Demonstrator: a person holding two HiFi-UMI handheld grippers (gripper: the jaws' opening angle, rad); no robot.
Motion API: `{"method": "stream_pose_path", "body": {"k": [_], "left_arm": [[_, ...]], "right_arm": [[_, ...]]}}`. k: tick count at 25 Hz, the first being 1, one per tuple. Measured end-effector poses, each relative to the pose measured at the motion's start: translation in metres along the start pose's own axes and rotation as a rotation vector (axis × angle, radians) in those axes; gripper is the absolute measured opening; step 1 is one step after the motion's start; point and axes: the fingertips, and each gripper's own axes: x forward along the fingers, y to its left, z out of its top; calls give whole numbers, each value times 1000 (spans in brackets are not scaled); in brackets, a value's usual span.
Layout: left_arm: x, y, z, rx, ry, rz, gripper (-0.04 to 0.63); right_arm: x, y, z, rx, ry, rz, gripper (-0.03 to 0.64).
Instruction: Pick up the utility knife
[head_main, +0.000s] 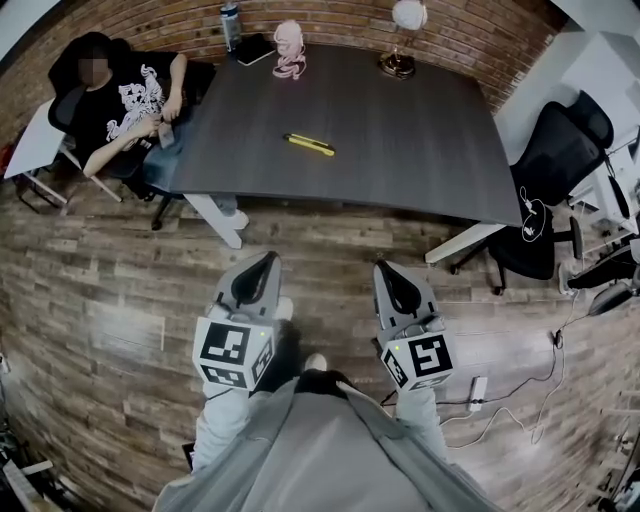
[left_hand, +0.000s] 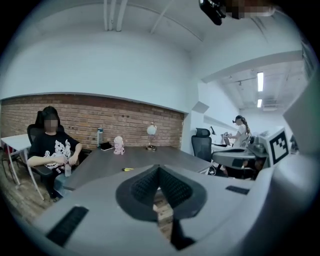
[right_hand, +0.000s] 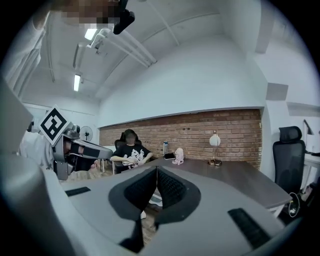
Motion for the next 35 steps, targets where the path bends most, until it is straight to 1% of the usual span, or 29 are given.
{"method": "stream_pose_path", "body": {"k": [5, 13, 20, 25, 30, 35], "left_arm": [[41, 32, 11, 10, -6, -22, 18], [115, 113, 44, 23, -4, -56, 18], [157, 164, 52, 37, 17, -102, 18], [179, 182, 57, 49, 25, -141, 18], [201, 190, 54, 43, 46, -160, 18], [232, 199, 52, 38, 59, -154, 18]], "right_arm": [[50, -15, 6, 5, -3, -10, 18], [154, -33, 27, -3, 16, -31, 18], [212, -41, 28, 1, 41, -76, 18], [234, -45, 24, 27, 58, -116, 18], [250, -58, 16, 47, 80, -147, 18], [272, -84, 9, 56, 90, -155, 18]]}}
